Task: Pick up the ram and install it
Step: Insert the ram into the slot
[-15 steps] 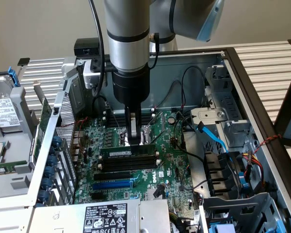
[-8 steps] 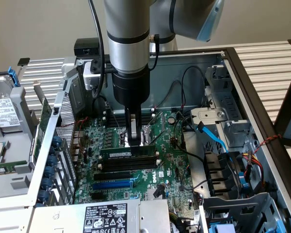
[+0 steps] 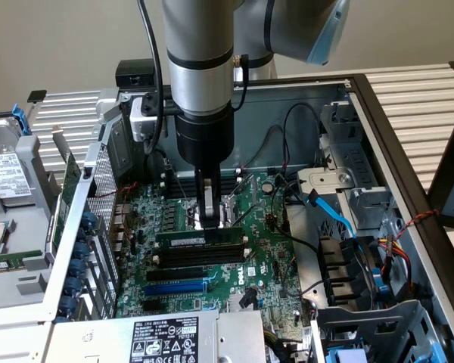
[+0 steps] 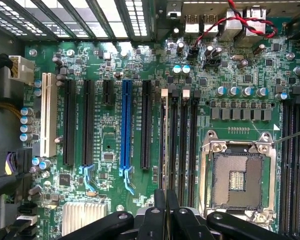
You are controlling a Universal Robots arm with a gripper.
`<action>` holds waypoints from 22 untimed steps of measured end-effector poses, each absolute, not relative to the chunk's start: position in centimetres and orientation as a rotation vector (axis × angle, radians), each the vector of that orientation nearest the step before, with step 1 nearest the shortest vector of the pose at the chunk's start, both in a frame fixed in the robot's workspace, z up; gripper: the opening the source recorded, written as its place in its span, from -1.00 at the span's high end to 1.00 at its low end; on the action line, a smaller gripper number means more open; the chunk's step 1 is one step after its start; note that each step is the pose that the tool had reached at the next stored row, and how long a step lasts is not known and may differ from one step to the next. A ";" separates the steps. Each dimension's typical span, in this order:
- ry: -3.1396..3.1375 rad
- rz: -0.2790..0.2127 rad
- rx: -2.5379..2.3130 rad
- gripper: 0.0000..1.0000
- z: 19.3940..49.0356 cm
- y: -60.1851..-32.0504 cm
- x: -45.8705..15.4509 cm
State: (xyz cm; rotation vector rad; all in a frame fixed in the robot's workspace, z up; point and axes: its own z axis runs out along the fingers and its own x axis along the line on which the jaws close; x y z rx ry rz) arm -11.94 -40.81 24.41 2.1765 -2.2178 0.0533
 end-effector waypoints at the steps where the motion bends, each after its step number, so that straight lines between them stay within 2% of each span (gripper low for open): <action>1: -2.219 0.054 2.176 0.74 24.4 -40.8 -11.9; 22: -2.243 0.061 2.158 0.74 23.8 -41.0 -12.0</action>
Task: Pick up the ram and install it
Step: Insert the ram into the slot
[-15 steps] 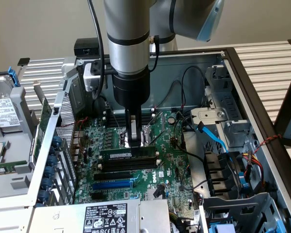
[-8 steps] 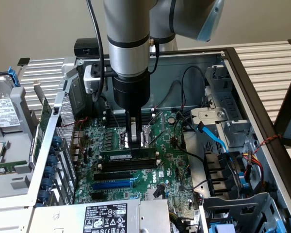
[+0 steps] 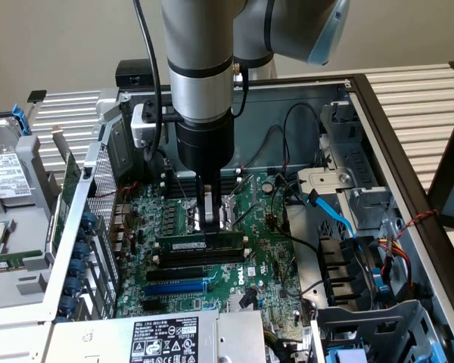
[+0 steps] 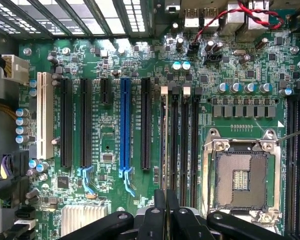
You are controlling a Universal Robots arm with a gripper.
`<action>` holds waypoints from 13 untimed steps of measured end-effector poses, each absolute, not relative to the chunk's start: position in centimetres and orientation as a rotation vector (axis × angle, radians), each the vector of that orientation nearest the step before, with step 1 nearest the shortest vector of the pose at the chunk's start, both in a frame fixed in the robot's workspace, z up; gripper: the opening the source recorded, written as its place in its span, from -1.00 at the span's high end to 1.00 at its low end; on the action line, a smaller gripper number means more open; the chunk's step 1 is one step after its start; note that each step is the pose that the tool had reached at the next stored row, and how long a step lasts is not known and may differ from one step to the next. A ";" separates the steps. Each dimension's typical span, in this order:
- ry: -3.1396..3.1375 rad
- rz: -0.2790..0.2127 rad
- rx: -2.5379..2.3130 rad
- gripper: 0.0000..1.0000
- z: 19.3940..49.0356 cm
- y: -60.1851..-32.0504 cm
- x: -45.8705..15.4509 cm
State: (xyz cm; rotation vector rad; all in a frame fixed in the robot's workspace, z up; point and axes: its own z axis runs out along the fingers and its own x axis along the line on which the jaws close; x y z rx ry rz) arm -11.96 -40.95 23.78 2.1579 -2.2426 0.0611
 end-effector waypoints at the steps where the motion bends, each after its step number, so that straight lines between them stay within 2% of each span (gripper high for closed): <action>1: -2.243 0.062 2.158 0.74 23.8 -41.0 -12.0; 13: -2.245 0.066 2.159 0.74 23.6 -41.0 -12.1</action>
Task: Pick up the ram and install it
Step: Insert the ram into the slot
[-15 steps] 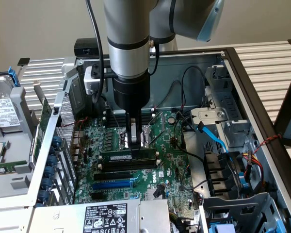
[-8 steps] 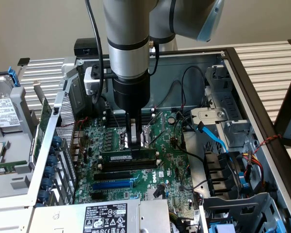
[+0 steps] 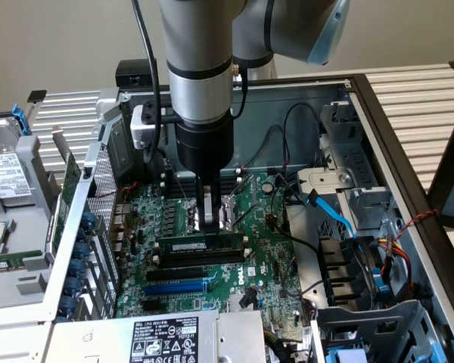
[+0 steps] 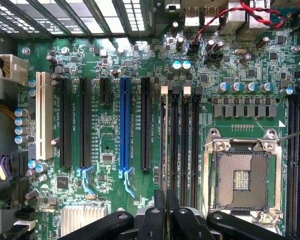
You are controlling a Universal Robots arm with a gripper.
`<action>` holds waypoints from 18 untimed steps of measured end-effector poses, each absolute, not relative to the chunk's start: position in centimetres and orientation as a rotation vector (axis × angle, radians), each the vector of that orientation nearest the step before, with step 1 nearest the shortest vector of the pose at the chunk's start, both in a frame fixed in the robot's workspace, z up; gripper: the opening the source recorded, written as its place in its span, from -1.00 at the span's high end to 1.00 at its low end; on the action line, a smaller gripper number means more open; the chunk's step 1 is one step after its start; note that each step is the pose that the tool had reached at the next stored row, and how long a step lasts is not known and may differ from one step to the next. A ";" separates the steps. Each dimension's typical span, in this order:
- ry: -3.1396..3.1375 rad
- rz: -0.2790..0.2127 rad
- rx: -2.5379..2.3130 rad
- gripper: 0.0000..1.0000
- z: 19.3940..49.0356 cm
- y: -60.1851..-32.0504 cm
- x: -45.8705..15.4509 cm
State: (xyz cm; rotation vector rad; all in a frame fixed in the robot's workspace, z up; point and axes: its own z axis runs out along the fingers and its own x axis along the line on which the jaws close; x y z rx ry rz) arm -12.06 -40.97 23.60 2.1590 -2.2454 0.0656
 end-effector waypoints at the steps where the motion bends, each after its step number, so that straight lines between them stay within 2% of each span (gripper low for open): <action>1: -2.245 0.066 2.159 0.74 23.6 -41.0 -12.1; 18: -2.248 0.074 2.162 0.74 23.2 -41.0 -12.2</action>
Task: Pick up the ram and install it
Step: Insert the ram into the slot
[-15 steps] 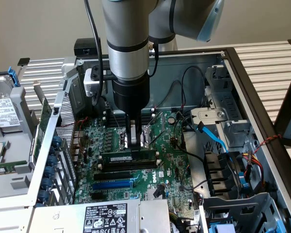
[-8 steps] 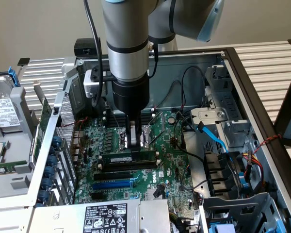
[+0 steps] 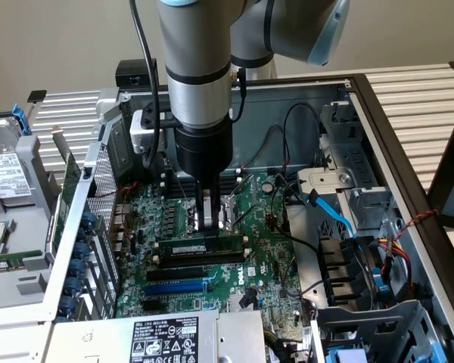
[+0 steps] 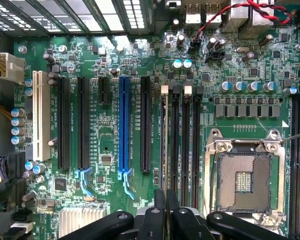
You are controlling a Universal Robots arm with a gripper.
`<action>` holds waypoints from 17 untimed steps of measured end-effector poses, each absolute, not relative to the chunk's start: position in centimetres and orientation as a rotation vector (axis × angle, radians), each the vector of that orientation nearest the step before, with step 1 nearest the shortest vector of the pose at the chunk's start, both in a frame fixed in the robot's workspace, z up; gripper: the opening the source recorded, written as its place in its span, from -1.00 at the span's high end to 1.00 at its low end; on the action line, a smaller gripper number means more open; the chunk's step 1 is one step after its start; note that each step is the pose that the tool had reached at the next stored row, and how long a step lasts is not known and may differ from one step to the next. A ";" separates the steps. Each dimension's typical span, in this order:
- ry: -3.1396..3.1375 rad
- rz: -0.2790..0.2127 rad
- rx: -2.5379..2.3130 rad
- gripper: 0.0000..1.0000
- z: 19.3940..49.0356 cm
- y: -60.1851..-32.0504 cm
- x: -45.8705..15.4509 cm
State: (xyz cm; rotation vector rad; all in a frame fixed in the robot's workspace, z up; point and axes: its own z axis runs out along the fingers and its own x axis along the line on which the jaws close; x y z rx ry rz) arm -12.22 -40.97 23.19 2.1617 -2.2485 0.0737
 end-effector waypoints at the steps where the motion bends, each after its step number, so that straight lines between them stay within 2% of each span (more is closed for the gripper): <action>1: -2.248 0.074 2.162 0.74 23.2 -41.0 -12.2; 17: -2.250 0.077 2.163 0.74 22.8 -40.9 -12.4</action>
